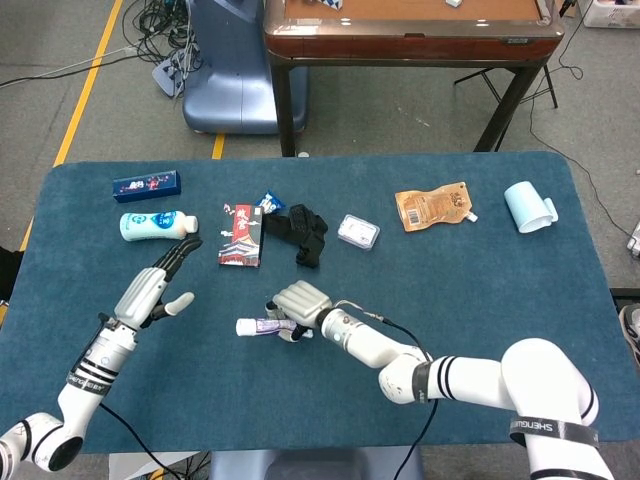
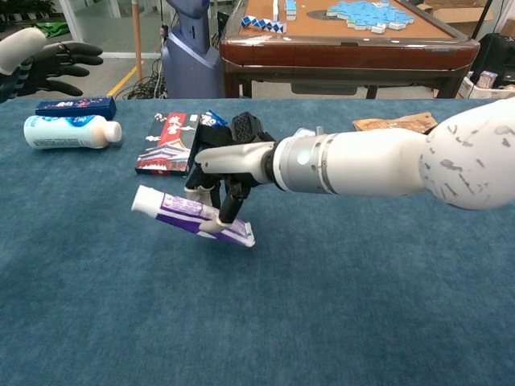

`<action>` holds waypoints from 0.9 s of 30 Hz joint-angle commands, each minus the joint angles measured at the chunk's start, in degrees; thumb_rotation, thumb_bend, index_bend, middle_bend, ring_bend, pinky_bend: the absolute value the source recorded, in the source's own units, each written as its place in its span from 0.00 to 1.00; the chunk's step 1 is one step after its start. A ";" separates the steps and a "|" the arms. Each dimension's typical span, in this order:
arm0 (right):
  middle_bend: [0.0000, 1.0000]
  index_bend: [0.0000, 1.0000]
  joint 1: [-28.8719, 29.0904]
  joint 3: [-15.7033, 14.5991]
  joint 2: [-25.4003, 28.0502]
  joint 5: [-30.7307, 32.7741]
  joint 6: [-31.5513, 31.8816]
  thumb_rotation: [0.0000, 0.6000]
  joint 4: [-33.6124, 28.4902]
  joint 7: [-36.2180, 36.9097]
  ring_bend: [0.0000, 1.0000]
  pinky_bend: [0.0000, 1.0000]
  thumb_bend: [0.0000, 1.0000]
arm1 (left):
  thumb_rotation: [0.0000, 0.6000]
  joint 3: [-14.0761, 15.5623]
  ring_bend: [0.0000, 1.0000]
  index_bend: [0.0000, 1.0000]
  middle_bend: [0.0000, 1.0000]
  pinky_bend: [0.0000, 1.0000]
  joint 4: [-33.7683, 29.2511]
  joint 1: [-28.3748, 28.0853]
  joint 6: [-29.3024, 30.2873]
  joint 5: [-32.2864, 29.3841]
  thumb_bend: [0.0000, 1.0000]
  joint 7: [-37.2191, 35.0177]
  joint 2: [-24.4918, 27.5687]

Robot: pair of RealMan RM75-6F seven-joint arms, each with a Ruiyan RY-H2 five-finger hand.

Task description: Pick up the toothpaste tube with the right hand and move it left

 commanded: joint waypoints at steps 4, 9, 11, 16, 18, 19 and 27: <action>0.16 0.00 -0.89 -1.84 3.43 4.12 7.33 1.00 -5.84 -5.50 0.14 0.24 0.19 | 0.00 0.74 0.01 0.00 0.02 0.08 -0.33 0.80 0.10 -0.31 0.00 1.71 0.77; 0.14 0.00 -5.21 -2.18 11.10 2.88 14.73 1.00 -13.70 -6.80 0.13 0.24 0.19 | 0.00 1.00 0.01 0.00 0.02 0.08 -0.37 1.70 -0.26 -1.83 0.00 3.84 2.15; 0.16 0.00 -8.23 -3.09 14.97 1.56 19.18 1.00 -17.19 -7.38 0.13 0.24 0.19 | 0.06 0.80 0.01 0.00 0.02 0.08 -1.04 2.26 -0.75 -3.68 0.00 5.36 3.10; 0.26 0.05 -16.42 -6.39 23.55 -1.39 28.35 1.00 -23.42 -7.02 0.17 0.24 0.20 | 0.94 0.79 0.02 0.00 0.01 0.08 -1.89 3.66 -0.64 -6.70 0.00 11.64 4.81; 0.30 0.11 -19.91 -7.83 26.31 -2.74 31.92 1.00 -24.74 -6.51 0.21 0.24 0.24 | 1.00 0.75 0.02 0.00 0.01 0.08 -1.59 4.46 0.50 -7.10 0.00 13.29 4.74; 0.32 0.13 -21.29 -8.35 27.30 -3.33 33.22 1.00 -25.29 -6.09 0.22 0.24 0.25 | 1.00 0.71 0.02 0.00 0.01 0.08 -1.44 4.85 1.08 -7.25 0.02 13.81 4.71; 0.42 0.34 -35.10 -13.74 31.86 -10.25 48.19 1.00 -25.99 -5.01 0.31 0.28 0.28 | 1.00 0.46 0.04 0.00 0.01 0.08 -0.15 9.44 8.55 -8.92 0.11 22.84 3.88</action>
